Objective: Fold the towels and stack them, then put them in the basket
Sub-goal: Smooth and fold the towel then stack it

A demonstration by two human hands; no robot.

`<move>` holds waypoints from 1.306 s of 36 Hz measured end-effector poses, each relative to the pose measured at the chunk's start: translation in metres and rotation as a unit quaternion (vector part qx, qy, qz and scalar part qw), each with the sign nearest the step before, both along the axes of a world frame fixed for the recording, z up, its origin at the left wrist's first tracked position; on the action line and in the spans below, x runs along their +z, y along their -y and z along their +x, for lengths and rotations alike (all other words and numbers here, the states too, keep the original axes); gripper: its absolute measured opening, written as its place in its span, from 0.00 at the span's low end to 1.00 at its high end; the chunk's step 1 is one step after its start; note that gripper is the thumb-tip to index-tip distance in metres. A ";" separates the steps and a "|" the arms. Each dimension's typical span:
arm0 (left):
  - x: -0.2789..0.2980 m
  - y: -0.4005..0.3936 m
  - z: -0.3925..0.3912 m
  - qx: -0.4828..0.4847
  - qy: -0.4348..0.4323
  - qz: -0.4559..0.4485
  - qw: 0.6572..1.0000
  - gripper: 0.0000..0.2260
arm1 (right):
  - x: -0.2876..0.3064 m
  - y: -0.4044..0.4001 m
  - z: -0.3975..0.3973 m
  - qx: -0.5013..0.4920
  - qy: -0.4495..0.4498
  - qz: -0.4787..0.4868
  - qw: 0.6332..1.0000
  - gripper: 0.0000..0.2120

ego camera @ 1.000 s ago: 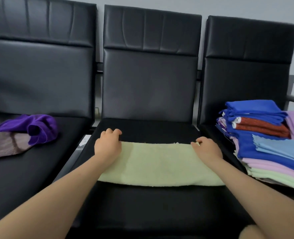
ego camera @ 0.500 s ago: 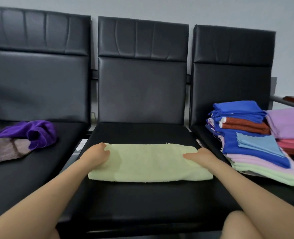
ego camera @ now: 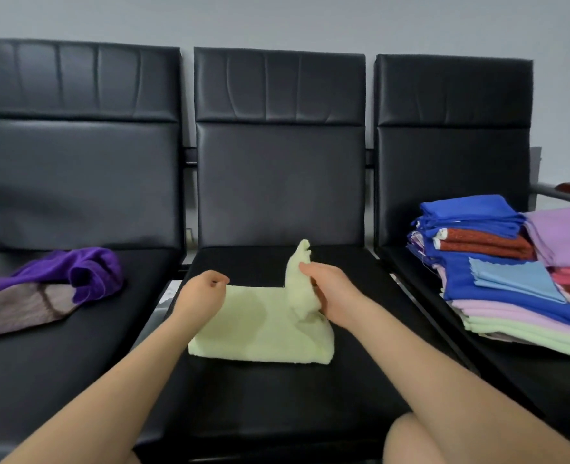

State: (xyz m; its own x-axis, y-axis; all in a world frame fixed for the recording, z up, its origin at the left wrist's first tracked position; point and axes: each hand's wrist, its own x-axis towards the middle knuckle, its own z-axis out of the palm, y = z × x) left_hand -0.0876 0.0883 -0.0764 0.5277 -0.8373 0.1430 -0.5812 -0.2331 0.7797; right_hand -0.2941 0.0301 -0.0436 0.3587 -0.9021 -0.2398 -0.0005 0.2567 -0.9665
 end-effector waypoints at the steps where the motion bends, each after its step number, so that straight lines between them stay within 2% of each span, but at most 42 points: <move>1: -0.001 0.002 -0.002 -0.005 -0.029 0.010 1.000 0.10 | -0.001 -0.002 0.008 0.043 0.001 0.001 0.999 0.06; 3: -0.004 0.004 -0.007 -0.019 -0.075 0.043 0.996 0.12 | -0.004 -0.007 0.017 0.101 0.006 -0.006 0.995 0.10; 5: -0.007 0.006 -0.011 -0.030 -0.054 0.082 0.995 0.16 | -0.010 -0.006 0.017 0.106 -0.030 -0.041 0.993 0.11; 7: -0.008 0.009 -0.015 -0.038 -0.009 0.095 0.995 0.18 | -0.018 -0.003 0.009 0.084 -0.119 -0.111 0.983 0.08; 9: -0.010 0.014 -0.020 -0.044 0.015 0.113 0.993 0.17 | -0.029 0.006 -0.003 0.043 -0.226 -0.194 0.954 0.09; 11: -0.010 0.017 -0.029 -0.042 0.016 0.138 0.989 0.16 | -0.035 0.016 -0.014 -0.007 -0.294 -0.240 0.925 0.11; 15: -0.007 0.023 -0.038 -0.069 0.014 0.111 0.991 0.07 | -0.041 0.031 -0.029 -0.010 -0.353 -0.225 0.908 0.16; 18: 0.005 0.022 -0.034 -0.054 -0.037 0.046 0.997 0.09 | -0.045 0.032 -0.027 0.008 -0.382 -0.231 0.895 0.18; 23: 0.011 0.004 -0.010 -0.025 0.005 0.013 1.000 0.12 | -0.042 0.021 -0.012 0.039 -0.379 -0.247 0.891 0.20; 25: 0.007 -0.006 0.003 -0.017 0.010 0.043 0.999 0.14 | -0.041 0.014 -0.007 0.063 -0.402 -0.250 0.879 0.23; 29: -0.005 -0.020 0.023 0.004 0.069 0.197 0.978 0.24 | -0.043 0.004 0.002 0.086 -0.464 -0.257 0.844 0.25; 31: -0.006 -0.024 0.025 0.014 0.096 0.223 0.970 0.25 | -0.044 0.002 0.006 0.078 -0.488 -0.256 0.831 0.23; 32: -0.006 -0.026 0.024 0.015 0.097 0.222 0.970 0.23 | -0.044 0.000 0.008 0.075 -0.493 -0.254 0.829 0.23; 34: -0.003 -0.027 0.019 0.008 0.083 0.219 0.972 0.16 | -0.044 -0.002 0.011 0.077 -0.490 -0.244 0.833 0.22; 37: 0.000 -0.029 0.005 -0.008 0.014 0.214 0.977 0.15 | -0.045 -0.006 0.012 0.095 -0.453 -0.215 0.860 0.18; 39: 0.001 -0.030 -0.005 -0.017 -0.114 0.177 0.977 0.15 | -0.045 -0.009 0.011 0.096 -0.406 -0.198 0.887 0.15; 41: 0.006 -0.034 -0.019 -0.027 -0.230 0.139 0.963 0.14 | -0.042 -0.012 0.008 0.083 -0.332 -0.173 0.924 0.11; 43: 0.010 -0.034 -0.032 -0.026 -0.262 0.124 0.957 0.16 | -0.035 -0.015 0.003 0.069 -0.252 -0.139 0.955 0.06; 47: 0.021 -0.026 -0.067 -0.030 -0.279 0.062 0.958 0.15 | -0.019 -0.016 -0.008 0.022 -0.186 -0.094 0.978 0.12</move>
